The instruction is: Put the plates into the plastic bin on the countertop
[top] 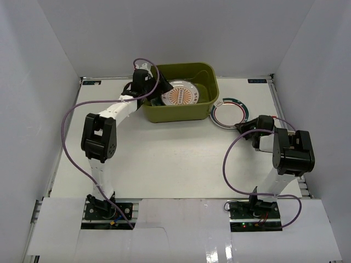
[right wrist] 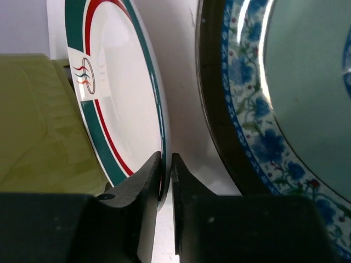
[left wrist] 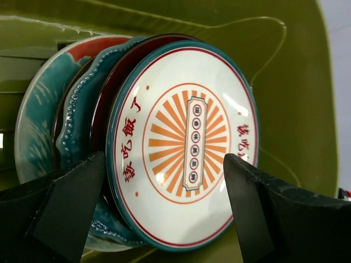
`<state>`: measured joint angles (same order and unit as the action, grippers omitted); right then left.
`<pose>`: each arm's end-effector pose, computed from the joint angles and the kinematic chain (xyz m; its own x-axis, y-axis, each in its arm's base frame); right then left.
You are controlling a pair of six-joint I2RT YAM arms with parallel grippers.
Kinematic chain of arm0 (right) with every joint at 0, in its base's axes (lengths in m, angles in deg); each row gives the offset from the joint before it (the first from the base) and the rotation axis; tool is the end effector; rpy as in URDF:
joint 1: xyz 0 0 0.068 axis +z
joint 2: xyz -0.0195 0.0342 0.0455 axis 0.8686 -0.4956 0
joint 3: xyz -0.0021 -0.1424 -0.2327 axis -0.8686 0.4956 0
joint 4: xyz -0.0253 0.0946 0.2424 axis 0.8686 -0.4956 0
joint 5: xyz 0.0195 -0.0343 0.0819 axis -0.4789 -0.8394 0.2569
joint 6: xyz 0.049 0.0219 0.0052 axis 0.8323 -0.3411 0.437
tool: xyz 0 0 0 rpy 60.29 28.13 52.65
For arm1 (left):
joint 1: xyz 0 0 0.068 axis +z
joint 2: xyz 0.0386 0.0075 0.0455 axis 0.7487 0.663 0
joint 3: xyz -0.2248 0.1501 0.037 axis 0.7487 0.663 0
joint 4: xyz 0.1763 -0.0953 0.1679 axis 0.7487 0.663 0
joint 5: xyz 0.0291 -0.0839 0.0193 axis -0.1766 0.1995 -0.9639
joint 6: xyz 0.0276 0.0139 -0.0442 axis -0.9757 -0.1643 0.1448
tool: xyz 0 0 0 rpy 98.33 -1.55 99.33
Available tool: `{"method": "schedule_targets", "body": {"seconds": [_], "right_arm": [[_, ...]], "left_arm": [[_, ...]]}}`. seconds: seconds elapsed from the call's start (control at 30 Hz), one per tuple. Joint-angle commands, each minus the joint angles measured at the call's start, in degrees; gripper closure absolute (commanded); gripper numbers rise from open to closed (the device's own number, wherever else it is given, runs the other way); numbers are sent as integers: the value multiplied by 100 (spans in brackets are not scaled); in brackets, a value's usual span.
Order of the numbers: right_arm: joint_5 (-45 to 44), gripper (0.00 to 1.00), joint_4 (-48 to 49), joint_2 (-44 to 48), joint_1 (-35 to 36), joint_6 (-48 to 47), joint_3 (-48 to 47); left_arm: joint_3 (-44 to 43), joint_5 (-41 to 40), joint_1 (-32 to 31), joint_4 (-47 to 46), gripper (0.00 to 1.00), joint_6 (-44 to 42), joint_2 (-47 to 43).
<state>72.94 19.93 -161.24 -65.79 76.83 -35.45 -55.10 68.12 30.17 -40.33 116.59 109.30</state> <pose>0.3121 -0.0238 0.1200 -0.2857 0.9000 -0.3292 0.4242 0.4268 0.7987 0.4560 -0.1580 0.2402 -0.6539 -0.4214 -0.6284 0.0806 0.7870 -0.6116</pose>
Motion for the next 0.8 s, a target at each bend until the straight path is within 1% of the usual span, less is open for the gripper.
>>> {"method": "schedule_targets", "body": {"seconds": [0.0, 0.07, 0.1, 0.17, 0.23, 0.3, 0.33, 0.37, 0.43, 0.5, 0.6, 0.67, 0.7, 0.73, 0.77], "right_arm": [[-103, 83, 174, 196, 49, 25, -339], [-217, 88, -36, 345, 49, -132, -524], [-270, 92, -107, 538, 49, -194, -646], [-454, 92, -309, 749, 49, -343, -779], [-673, 92, -511, 1127, 49, -624, -1032], [-850, 92, -731, 1547, 49, -913, -1183], [-1146, 92, -802, 1724, 40, -1002, -1236], [-1263, 92, -863, 2065, 31, -1099, -1323], [-1465, 92, -960, 2366, 40, -1354, -1394], [-1475, 92, -1074, 2718, 31, -1504, -1613], [-1466, 92, -1329, 3105, 31, -1723, -1869], [-1378, 92, -1382, 3377, 31, -1838, -1965], [-1291, 92, -1391, 3431, 49, -1882, -2114], [-1055, 92, -1417, 3457, 66, -1943, -2237], [-887, 92, -1496, 3362, 119, -1987, -2386]], "left_arm": [[-221, 266, 2, -212, 2, -319, -836], [-151, 406, 2, -247, 2, -468, -1232], [-90, 468, 2, -265, 2, -521, -1538], [51, 538, 2, -378, 2, -661, -1856], [279, 582, 2, -424, 2, -732, -2337], [429, 547, -15, -415, 2, -793, -2612], [404, 661, -15, -371, 2, -837, -2804], [377, 662, -33, -214, 2, -890, -2893], [438, 679, -33, -55, 2, -917, -3095], [631, 679, -33, 7, 2, -917, -3464], [1158, 688, -33, 112, 2, -899, -4000], [1667, 679, -33, 156, 2, -891, -4325], [1878, 679, -33, 157, 2, -873, -4675], [2289, 697, -24, 165, 2, -847, -4835], [2493, 732, -33, 165, 2, -821, -5002]]}}
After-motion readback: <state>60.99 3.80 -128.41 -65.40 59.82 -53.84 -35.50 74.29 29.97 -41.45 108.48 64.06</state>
